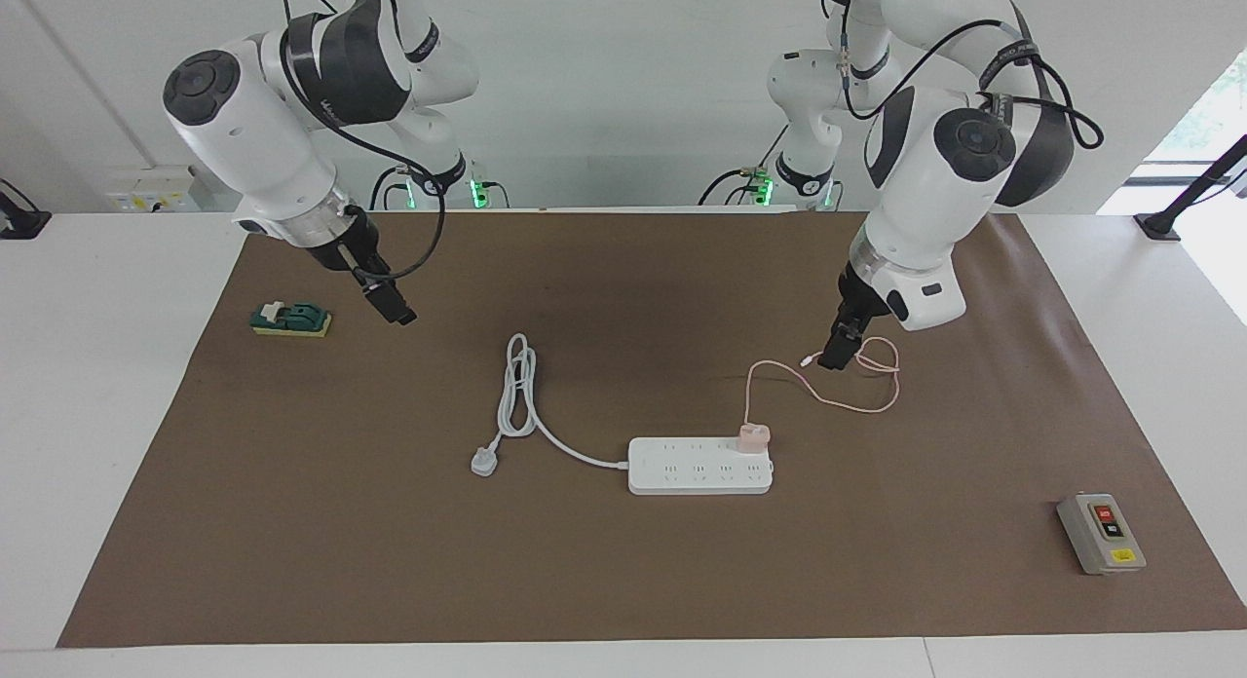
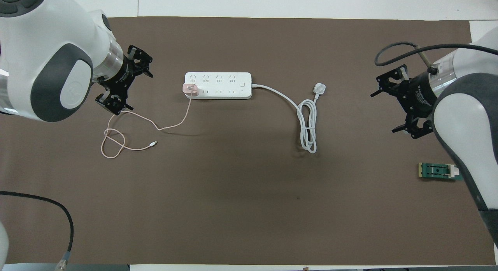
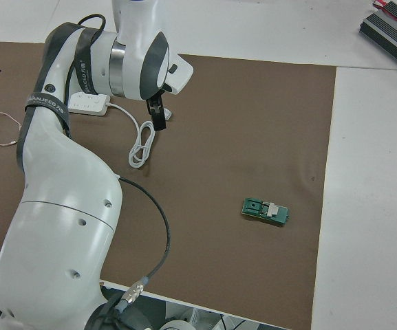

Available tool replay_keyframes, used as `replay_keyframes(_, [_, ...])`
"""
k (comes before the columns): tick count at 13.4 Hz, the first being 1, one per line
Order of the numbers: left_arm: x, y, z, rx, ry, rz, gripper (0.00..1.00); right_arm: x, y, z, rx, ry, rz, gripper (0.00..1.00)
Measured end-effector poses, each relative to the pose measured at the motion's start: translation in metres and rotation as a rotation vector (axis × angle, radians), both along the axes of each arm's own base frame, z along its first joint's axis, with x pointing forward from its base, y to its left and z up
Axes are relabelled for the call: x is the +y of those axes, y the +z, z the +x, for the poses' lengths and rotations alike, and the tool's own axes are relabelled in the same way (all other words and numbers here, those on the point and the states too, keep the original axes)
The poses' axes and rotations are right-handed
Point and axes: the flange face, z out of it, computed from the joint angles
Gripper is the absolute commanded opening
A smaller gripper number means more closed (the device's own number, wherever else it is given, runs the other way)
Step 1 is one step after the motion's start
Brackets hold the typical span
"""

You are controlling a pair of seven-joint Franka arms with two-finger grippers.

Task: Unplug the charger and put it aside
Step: 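Move the left gripper to the charger while the right gripper reaches the strip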

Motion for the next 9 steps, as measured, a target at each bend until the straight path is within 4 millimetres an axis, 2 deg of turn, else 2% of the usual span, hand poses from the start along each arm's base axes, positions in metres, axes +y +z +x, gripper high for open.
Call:
replay_keyframes(2, [-0.007, -0.013, 0.016, -0.047, 0.071, -0.007, 1.0, 0.019, -0.021, 0.01, 0.063, -0.235, 0.051, 1.0])
replay_keyframes(4, [-0.016, -0.033, 0.028, -0.071, 0.136, -0.002, 1.0, 0.045, -0.041, 0.016, 0.1, -0.384, 0.106, 1.0])
replay_keyframes(9, [-0.036, -0.079, 0.043, -0.066, 0.192, 0.02, 1.0, 0.106, -0.072, 0.018, 0.038, -0.47, 0.225, 1.0])
